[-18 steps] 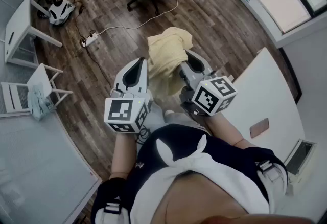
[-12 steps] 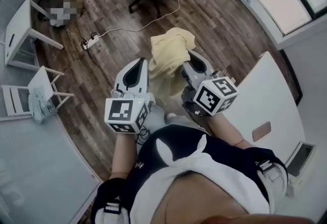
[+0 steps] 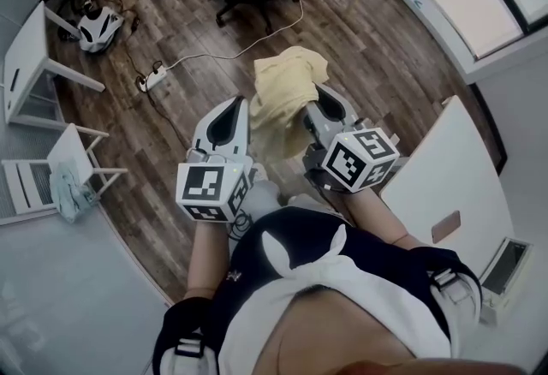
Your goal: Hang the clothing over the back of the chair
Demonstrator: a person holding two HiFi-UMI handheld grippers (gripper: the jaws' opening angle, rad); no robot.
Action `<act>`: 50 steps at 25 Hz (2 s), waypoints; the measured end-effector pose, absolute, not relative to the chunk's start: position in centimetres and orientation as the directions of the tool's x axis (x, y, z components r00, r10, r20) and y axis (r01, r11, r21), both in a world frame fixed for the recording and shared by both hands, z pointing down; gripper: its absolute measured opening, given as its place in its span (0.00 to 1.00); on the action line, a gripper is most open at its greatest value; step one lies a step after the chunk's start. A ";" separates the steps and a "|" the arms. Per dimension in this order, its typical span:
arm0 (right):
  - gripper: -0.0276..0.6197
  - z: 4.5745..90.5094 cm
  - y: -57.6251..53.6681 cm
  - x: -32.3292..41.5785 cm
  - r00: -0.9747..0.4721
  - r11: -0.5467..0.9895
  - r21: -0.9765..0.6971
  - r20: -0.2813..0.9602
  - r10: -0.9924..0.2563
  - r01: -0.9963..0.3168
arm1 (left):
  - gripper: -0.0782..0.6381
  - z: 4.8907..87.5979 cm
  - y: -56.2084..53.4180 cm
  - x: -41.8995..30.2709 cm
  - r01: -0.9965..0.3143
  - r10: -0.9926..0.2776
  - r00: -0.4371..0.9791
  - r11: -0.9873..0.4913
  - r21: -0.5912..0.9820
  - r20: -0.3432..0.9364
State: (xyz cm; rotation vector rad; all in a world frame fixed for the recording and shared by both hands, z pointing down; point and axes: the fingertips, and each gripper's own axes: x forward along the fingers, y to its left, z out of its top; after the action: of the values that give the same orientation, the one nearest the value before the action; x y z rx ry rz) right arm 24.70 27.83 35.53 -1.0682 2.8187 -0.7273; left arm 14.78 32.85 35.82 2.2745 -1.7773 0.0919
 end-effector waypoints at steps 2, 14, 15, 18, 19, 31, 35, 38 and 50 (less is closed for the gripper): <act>0.14 35.4 26.9 23.5 -0.758 0.650 -0.439 0.122 -0.641 -0.620 | 0.12 35.7 31.8 13.6 -0.959 -0.944 0.262 -0.232 0.160 0.202; 0.14 35.1 23.5 17.0 -0.738 0.638 -0.430 0.106 -0.667 -0.639 | 0.12 35.9 27.3 7.6 -0.943 -0.931 0.316 -0.287 0.168 0.185; 0.14 35.0 23.4 16.7 -0.738 0.639 -0.427 0.106 -0.667 -0.639 | 0.12 35.9 27.1 7.4 -0.941 -0.929 0.321 -0.291 0.171 0.184; 0.14 35.0 22.8 15.9 -0.737 0.639 -0.424 0.110 -0.667 -0.642 | 0.12 36.0 26.5 6.9 -0.938 -0.925 0.331 -0.300 0.176 0.186; 0.14 35.0 22.6 15.6 -0.737 0.638 -0.425 0.113 -0.667 -0.643 | 0.12 36.2 26.4 6.7 -0.937 -0.924 0.332 -0.300 0.176 0.189; 0.14 36.1 18.6 12.4 -0.729 0.624 -0.427 0.137 -0.671 -0.654 | 0.12 38.0 23.0 3.1 -0.932 -0.917 0.338 -0.295 0.210 0.212; 0.14 36.2 16.3 10.9 -0.731 0.617 -0.443 0.143 -0.667 -0.650 | 0.12 37.7 21.0 1.4 -0.935 -0.921 0.329 -0.287 0.208 0.206; 0.14 36.0 14.2 9.7 -0.729 0.615 -0.445 0.142 -0.669 -0.651 | 0.12 37.5 19.3 0.1 -0.937 -0.924 0.324 -0.284 0.203 0.204; 0.14 35.9 6.9 5.3 -0.741 0.618 -0.464 0.138 -0.657 -0.635 | 0.12 36.6 12.4 -3.5 -0.943 -0.927 0.314 -0.280 0.182 0.203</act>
State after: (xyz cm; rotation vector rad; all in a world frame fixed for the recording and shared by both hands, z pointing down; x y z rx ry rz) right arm 5.25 6.89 35.92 -1.1126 2.7845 -0.7701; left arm -3.52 12.37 36.63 2.3165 -1.6948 0.0830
